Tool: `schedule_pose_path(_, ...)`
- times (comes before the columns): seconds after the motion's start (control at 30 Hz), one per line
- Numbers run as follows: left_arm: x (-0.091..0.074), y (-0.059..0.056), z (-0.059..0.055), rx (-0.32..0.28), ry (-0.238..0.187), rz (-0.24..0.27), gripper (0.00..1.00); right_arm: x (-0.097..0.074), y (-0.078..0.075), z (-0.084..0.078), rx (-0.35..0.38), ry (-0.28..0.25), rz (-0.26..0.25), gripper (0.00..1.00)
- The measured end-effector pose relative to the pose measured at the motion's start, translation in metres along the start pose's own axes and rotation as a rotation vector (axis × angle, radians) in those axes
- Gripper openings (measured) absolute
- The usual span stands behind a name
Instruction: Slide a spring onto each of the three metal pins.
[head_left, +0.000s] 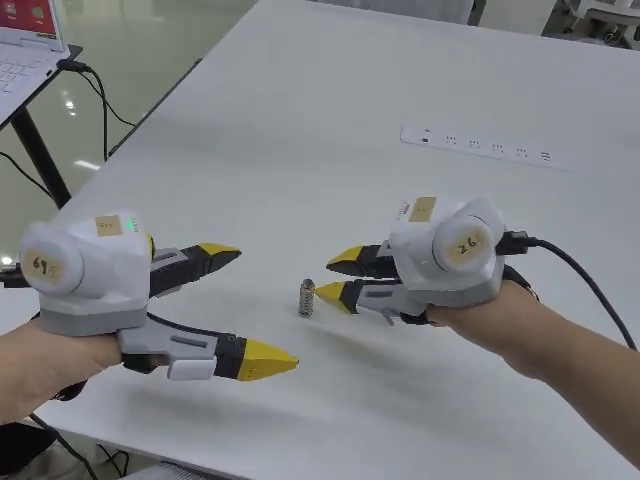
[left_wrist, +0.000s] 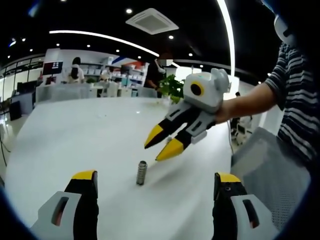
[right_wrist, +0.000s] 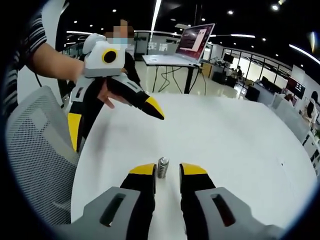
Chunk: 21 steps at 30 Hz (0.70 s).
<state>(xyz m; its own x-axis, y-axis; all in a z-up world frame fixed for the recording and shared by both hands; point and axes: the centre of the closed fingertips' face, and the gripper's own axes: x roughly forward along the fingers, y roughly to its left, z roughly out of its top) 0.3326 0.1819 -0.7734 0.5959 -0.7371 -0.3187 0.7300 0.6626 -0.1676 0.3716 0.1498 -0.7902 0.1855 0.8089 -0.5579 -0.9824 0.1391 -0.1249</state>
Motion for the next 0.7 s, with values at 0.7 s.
schedule_pose_path(0.7, 0.005, -0.009, 0.018, 0.018, -0.016, -0.002, 0.94, -0.075, -0.007, -0.019, 0.160, -0.131, -0.112, 0.41)
